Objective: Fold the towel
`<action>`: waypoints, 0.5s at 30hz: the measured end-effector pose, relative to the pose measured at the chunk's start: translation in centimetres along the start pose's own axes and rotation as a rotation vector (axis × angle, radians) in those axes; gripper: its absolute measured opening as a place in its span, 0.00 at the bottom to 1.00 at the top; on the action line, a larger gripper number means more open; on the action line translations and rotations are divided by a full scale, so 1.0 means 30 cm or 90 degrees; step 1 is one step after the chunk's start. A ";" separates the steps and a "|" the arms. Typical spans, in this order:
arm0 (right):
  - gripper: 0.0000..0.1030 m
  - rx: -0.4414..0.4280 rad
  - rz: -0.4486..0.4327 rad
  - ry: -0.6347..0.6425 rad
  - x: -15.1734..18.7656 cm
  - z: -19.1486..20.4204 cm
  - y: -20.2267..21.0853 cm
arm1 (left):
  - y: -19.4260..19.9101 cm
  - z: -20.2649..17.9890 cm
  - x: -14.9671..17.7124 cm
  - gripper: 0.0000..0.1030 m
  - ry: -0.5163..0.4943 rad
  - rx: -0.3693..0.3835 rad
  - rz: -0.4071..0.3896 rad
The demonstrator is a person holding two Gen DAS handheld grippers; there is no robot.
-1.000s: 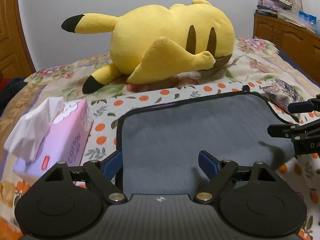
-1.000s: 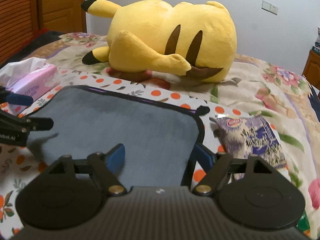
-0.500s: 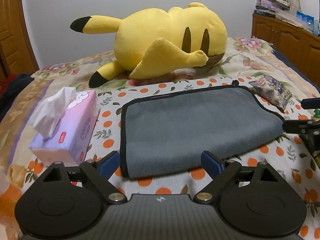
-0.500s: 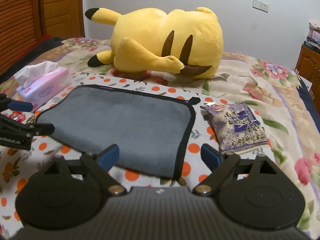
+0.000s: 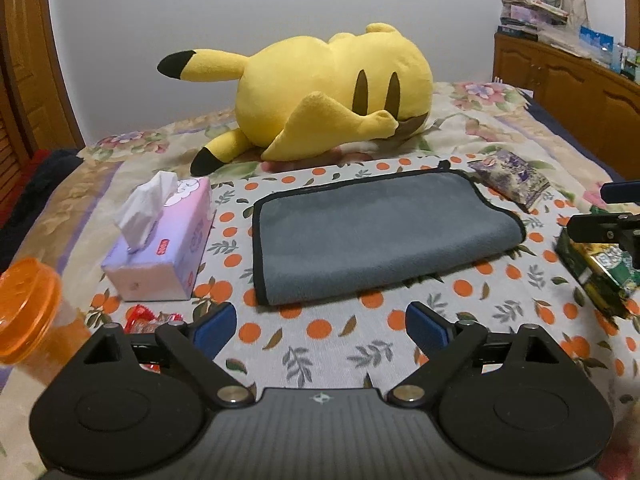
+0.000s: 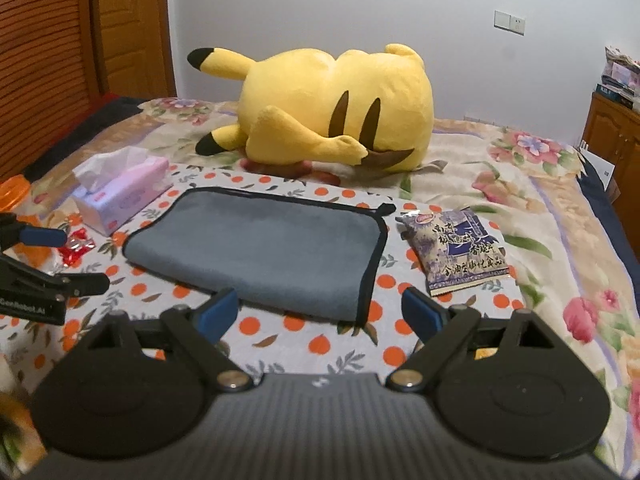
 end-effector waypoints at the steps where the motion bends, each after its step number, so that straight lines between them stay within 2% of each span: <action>1: 0.86 0.000 -0.001 -0.001 -0.001 0.002 0.012 | 0.016 -0.002 0.000 0.91 0.000 0.000 -0.002; 15: 0.86 0.001 -0.023 -0.021 -0.016 0.019 0.183 | 0.240 -0.070 -0.032 0.94 -0.022 0.021 -0.029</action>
Point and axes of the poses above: each gripper's, at about its wrist camera, not at the fingertips, and y roughly against the way its jaws point, z to its left, x to its underside, the point moved 3 cm from there along -y, roughly the way its jaws point, and after that the axes turned 9 degrees about -z, right-handed, at the moved point
